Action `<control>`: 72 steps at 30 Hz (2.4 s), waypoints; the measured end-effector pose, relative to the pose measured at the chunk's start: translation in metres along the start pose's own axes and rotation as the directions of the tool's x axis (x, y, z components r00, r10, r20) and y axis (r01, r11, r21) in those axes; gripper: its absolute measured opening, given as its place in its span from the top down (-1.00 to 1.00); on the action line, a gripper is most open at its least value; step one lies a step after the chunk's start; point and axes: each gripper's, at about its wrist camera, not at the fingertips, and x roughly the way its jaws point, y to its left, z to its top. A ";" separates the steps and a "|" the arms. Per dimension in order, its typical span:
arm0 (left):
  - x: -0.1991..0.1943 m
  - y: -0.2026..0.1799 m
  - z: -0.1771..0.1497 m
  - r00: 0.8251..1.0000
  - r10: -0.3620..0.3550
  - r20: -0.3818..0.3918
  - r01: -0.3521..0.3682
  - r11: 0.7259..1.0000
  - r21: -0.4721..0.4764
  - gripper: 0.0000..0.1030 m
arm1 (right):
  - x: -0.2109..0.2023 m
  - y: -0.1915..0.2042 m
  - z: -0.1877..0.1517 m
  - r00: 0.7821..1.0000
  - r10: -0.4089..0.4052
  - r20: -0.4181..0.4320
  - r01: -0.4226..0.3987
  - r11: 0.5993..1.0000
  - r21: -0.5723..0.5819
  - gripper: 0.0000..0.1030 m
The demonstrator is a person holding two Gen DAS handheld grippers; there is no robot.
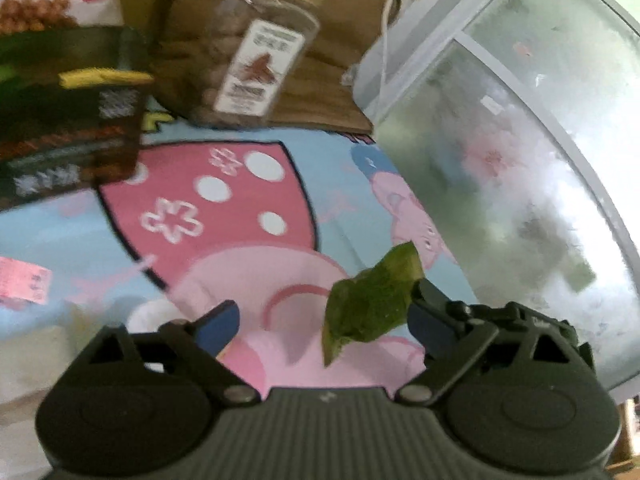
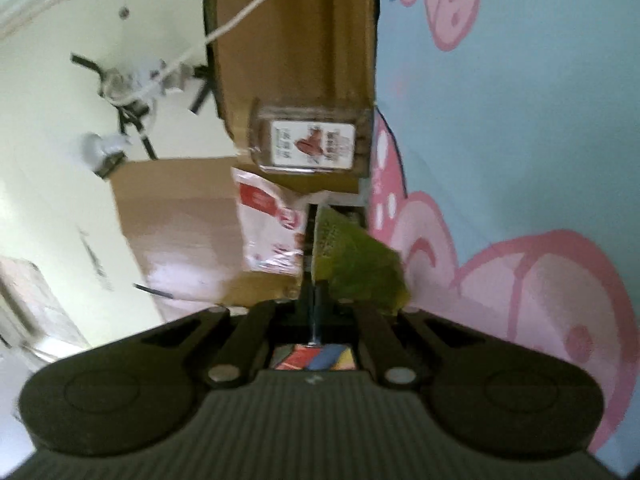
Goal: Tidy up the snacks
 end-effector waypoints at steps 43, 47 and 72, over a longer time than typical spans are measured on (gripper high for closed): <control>-0.062 0.006 0.006 0.994 -0.006 0.106 -0.003 0.997 0.083 -0.65 | -0.007 0.072 -0.087 0.859 -0.368 0.355 0.499 0.450 -0.741 0.11; -0.042 -0.004 0.006 0.998 0.040 0.056 -0.048 0.989 0.141 -0.65 | 0.006 0.069 -0.091 0.853 -0.404 0.330 0.481 0.365 -0.797 0.01; -0.008 -0.011 -0.019 0.992 0.098 -0.075 -0.075 0.962 0.264 -0.06 | 0.078 0.052 -0.117 0.818 -0.465 0.339 0.405 0.047 -0.913 0.36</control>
